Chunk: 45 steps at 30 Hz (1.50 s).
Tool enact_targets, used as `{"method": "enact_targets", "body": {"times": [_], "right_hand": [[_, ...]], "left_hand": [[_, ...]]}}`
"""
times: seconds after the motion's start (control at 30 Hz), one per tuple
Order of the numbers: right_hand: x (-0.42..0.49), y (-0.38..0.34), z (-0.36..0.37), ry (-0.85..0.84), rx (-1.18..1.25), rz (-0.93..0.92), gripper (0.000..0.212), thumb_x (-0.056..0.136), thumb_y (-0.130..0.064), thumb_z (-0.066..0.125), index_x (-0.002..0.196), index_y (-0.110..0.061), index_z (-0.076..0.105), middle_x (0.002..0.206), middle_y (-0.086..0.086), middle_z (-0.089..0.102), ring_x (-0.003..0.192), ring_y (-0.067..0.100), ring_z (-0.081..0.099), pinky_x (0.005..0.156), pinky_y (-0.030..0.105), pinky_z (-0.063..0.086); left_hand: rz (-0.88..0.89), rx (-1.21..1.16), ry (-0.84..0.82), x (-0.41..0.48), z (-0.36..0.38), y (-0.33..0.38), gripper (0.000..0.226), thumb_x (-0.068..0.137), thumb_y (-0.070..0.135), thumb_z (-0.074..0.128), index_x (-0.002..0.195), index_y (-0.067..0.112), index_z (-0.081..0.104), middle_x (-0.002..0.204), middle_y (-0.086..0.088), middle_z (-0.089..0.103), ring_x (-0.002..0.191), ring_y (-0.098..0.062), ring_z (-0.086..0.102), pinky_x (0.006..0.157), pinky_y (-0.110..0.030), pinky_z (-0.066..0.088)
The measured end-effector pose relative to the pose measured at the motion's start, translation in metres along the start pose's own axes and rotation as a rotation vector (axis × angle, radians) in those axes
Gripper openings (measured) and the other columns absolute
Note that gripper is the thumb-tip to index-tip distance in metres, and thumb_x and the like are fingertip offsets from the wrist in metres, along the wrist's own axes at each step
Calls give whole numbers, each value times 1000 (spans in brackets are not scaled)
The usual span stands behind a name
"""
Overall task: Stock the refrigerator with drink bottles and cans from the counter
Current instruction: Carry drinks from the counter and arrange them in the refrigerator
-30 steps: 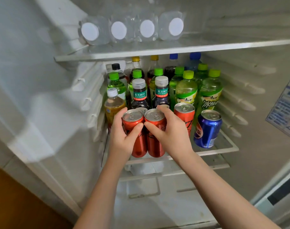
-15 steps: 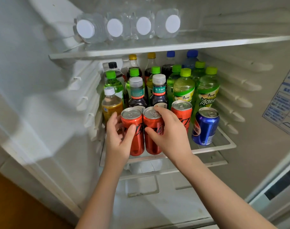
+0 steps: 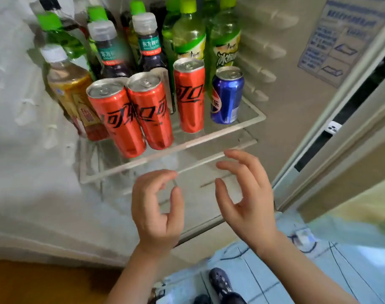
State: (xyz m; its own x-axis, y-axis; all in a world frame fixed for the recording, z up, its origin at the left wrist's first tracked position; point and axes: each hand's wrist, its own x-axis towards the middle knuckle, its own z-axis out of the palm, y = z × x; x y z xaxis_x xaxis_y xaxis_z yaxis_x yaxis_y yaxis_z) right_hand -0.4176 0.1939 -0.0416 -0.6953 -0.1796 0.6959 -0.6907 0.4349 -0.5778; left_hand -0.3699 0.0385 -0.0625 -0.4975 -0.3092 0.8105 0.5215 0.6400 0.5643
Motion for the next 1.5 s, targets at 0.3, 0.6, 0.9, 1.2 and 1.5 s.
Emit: {"method": "enact_targets", "body": {"times": [0.3,0.6,0.9,1.2,1.5], "right_hand": [[-211,80,-101,-366,-447,737,22,82,-6,64,103,-13,67,100,2,65,86,25,64,70,29,46],[-439,33,-215,-435,-413,1825,32,92,-30,51,122,-20,57,113,-3,66,105,17,60,86,25,45],[-645,-74,-334,-272,-304,2196,28,90,-31,49,116,-24,58,119,-2,65,110,16,59,86,22,43],[-798,-167,-464,140,-267,2403,27,93,-28,46,116,-23,59,120,0,64,112,19,57,87,22,42],[-864,-204,-472,728,1,2472,18,95,-32,47,109,-28,57,112,-8,63,102,12,59,88,26,48]], "left_hand": [[-513,-15,-943,-150,70,-1,18,90,19,55,105,12,62,99,10,60,86,-5,57,78,-24,46],[-620,204,-1944,-312,102,34,34,94,30,54,125,17,54,121,3,60,103,-11,56,88,-21,41],[-310,457,-2322,-458,137,164,14,94,35,50,99,23,54,118,-4,64,109,-20,57,79,-24,39],[109,271,-2499,-593,163,388,4,93,32,50,92,29,53,109,0,64,110,-18,58,80,-21,38],[578,307,-2613,-673,224,540,34,92,35,51,120,18,55,120,0,62,111,-17,56,92,-24,41]]}}
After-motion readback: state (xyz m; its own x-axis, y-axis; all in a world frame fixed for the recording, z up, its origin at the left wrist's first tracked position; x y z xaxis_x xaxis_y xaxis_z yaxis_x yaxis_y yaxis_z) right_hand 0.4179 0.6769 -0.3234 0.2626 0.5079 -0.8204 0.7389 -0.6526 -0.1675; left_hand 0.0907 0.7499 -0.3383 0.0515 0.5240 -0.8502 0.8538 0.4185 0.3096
